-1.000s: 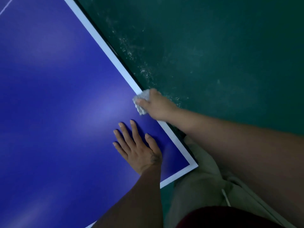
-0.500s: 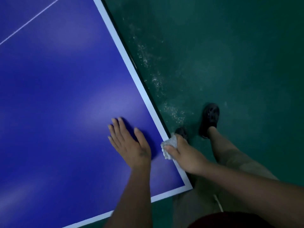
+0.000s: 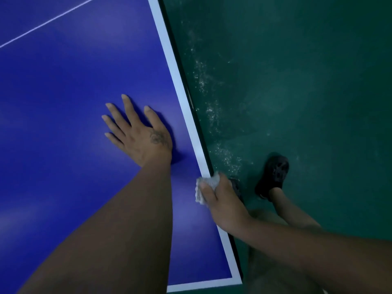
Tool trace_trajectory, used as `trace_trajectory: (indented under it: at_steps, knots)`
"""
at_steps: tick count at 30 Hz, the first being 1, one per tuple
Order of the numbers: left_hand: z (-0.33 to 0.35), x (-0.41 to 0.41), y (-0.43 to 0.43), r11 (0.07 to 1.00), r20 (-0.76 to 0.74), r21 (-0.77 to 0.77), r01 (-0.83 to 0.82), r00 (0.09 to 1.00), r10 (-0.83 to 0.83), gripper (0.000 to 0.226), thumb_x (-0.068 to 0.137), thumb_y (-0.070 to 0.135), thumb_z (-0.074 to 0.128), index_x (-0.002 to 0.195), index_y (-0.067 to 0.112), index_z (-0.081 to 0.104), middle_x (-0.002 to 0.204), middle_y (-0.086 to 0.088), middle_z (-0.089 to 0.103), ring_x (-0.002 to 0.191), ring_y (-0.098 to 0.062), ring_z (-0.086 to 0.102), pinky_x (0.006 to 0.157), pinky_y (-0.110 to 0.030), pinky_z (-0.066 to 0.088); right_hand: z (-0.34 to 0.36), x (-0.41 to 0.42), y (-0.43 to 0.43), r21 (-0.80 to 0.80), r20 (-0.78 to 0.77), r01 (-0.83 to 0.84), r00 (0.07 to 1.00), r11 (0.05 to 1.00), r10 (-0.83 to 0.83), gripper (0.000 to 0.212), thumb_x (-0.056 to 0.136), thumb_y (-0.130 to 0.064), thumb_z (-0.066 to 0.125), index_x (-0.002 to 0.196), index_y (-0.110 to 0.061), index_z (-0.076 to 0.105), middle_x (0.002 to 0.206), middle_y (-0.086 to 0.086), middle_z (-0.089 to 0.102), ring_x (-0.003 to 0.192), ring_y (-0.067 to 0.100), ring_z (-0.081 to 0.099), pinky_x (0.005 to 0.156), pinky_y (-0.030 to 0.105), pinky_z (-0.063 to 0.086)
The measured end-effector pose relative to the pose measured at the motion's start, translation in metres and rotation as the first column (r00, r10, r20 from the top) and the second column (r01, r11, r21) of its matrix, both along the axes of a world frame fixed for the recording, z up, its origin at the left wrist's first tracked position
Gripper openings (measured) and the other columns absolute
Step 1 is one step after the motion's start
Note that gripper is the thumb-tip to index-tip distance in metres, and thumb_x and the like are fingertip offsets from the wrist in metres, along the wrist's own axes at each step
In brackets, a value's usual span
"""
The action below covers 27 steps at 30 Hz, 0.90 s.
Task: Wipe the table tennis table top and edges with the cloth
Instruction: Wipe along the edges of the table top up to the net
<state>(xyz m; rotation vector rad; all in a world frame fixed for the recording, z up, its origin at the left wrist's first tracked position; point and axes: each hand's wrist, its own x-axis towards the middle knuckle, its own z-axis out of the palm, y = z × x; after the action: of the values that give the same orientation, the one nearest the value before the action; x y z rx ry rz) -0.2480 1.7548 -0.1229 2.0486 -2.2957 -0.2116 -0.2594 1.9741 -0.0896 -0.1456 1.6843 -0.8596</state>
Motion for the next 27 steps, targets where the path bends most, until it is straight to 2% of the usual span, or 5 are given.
trace_trajectory:
  at_steps: [7,13,16,20,27]
  knots:
    - [-0.001,0.000,-0.001,1.000,-0.007,-0.029,-0.005,1.000,0.005,0.064,0.110,0.059,0.026,0.171,0.039,0.025,0.181,0.003,0.012,0.168,-0.022,0.006,0.135,-0.052,0.004,-0.014,-0.101,-0.147,-0.183,-0.189,0.016,0.981,0.983,-0.052,0.042,0.113,-0.031,0.048,0.086,-0.007,0.069,0.088,0.015,0.073,0.083,0.030,0.069,0.090,0.047,0.056]
    - [-0.001,-0.002,-0.001,0.999,-0.008,-0.032,-0.015,1.000,0.014,0.063,0.110,0.057,0.028,0.170,0.039,0.026,0.181,0.004,0.012,0.168,-0.021,0.006,0.135,-0.050,0.003,-0.025,-0.167,-0.229,-0.031,-0.184,-0.044,0.982,0.999,0.038,0.076,0.106,-0.061,0.050,0.153,-0.003,0.037,0.147,0.015,0.052,0.123,0.029,0.061,0.092,0.031,0.045]
    - [0.002,-0.003,0.000,0.999,0.005,-0.045,-0.008,1.000,0.008,0.062,0.111,0.055,0.030,0.170,0.037,0.028,0.181,0.002,0.014,0.168,-0.023,0.008,0.135,-0.050,0.004,-0.025,-0.155,-0.200,-0.102,-0.149,-0.111,0.984,0.989,0.095,0.063,0.108,-0.050,0.054,0.137,0.006,0.055,0.132,0.025,0.063,0.117,0.035,0.068,0.103,0.042,0.055]
    - [0.007,-0.006,0.001,1.000,0.014,-0.014,-0.005,1.000,0.005,0.062,0.112,0.054,0.030,0.171,0.036,0.026,0.181,0.002,0.012,0.168,-0.023,0.006,0.135,-0.051,0.004,-0.010,-0.103,-0.109,-0.110,-0.097,-0.108,0.990,0.988,0.098,0.025,0.110,-0.035,0.058,0.100,-0.012,0.061,0.088,0.006,0.071,0.081,0.004,0.068,0.082,0.020,0.052]
    - [0.008,-0.006,0.001,1.000,0.003,-0.006,-0.008,1.000,0.008,0.062,0.112,0.054,0.030,0.171,0.036,0.026,0.181,0.003,0.012,0.168,-0.021,0.004,0.135,-0.052,0.004,-0.001,-0.057,-0.042,0.019,-0.064,-0.242,0.968,0.970,0.243,0.080,0.108,-0.042,0.057,0.169,-0.013,0.015,0.156,0.009,0.046,0.137,0.025,0.054,0.111,0.039,0.046]
